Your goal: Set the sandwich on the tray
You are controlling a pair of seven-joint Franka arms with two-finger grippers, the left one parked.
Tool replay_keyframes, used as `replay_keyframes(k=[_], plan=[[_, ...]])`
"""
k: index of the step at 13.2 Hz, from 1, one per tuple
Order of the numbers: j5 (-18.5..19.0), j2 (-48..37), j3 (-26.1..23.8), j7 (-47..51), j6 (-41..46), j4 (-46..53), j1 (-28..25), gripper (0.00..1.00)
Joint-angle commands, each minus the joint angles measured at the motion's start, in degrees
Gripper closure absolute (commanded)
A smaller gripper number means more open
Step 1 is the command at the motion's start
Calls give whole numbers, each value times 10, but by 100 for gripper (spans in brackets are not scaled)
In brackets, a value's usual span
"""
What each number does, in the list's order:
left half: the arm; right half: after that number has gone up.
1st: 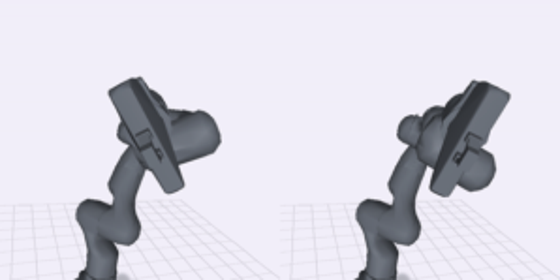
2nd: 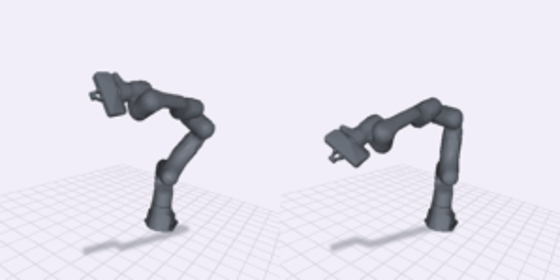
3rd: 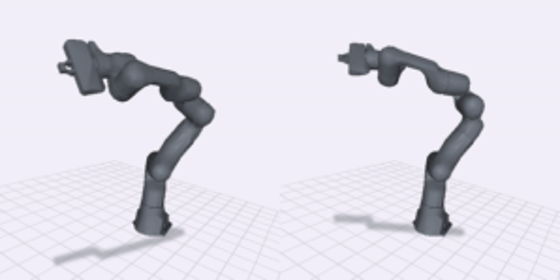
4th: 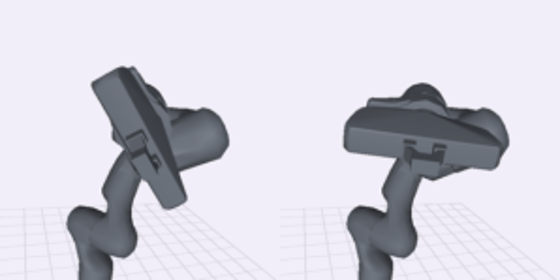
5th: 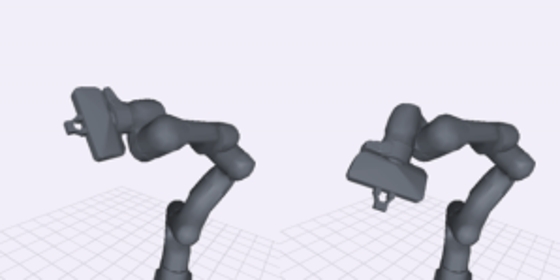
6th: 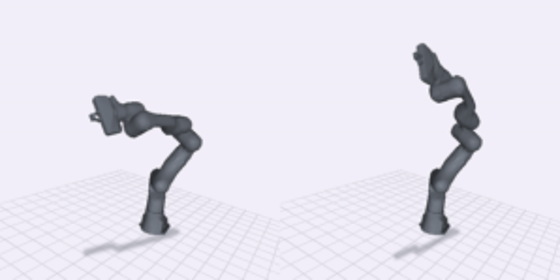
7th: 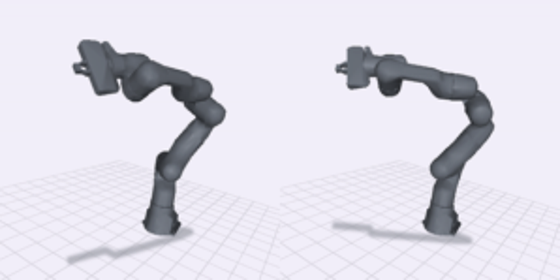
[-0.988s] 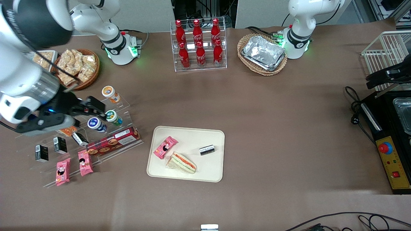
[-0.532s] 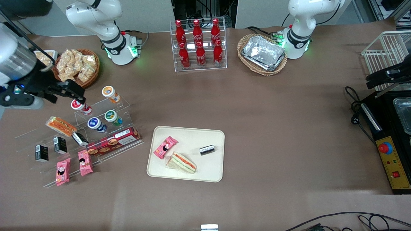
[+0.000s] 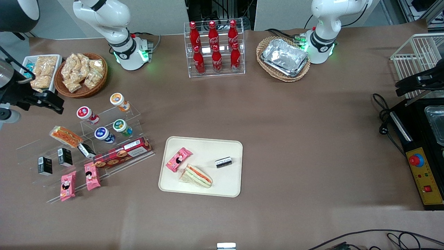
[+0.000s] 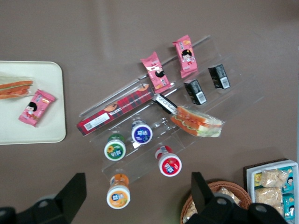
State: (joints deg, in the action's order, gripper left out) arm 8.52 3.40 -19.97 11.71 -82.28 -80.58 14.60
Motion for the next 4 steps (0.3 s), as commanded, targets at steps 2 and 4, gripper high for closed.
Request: replay_keyframes(k=[2, 4], plan=[[2, -50, 161, -17, -37, -71, -98, 0], [-3, -49, 180, -17, -47, -81, -115, 0]])
